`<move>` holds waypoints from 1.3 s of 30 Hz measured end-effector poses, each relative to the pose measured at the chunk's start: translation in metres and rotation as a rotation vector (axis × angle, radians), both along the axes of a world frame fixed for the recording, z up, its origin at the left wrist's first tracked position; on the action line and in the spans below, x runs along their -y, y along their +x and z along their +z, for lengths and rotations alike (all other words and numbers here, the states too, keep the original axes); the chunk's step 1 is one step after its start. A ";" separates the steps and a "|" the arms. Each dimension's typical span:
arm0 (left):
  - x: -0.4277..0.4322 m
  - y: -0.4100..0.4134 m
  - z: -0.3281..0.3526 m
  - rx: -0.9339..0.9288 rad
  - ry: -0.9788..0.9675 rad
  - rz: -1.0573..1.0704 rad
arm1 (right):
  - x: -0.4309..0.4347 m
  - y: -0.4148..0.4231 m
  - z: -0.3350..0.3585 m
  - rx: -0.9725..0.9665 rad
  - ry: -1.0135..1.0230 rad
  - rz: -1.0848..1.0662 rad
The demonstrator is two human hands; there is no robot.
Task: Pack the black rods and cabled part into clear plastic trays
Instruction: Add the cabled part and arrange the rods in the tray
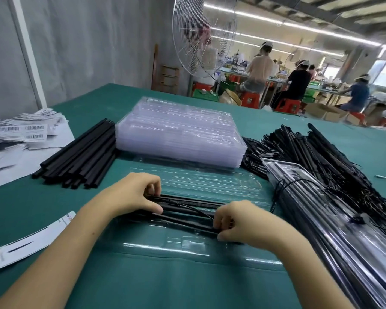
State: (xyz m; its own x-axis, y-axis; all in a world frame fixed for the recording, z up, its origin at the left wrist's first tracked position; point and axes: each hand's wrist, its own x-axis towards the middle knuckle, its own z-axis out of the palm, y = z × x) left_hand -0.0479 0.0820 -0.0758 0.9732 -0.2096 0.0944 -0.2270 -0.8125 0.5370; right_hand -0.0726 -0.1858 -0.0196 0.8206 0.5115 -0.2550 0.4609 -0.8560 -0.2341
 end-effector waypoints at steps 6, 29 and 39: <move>0.010 -0.002 0.004 0.041 0.156 0.035 | 0.009 0.002 -0.027 0.137 0.105 -0.074; -0.021 -0.015 0.023 -0.276 0.091 0.111 | 0.026 0.028 -0.036 0.202 0.218 -0.211; 0.004 -0.020 0.026 -0.190 0.250 0.075 | 0.010 0.022 -0.053 0.360 0.302 -0.122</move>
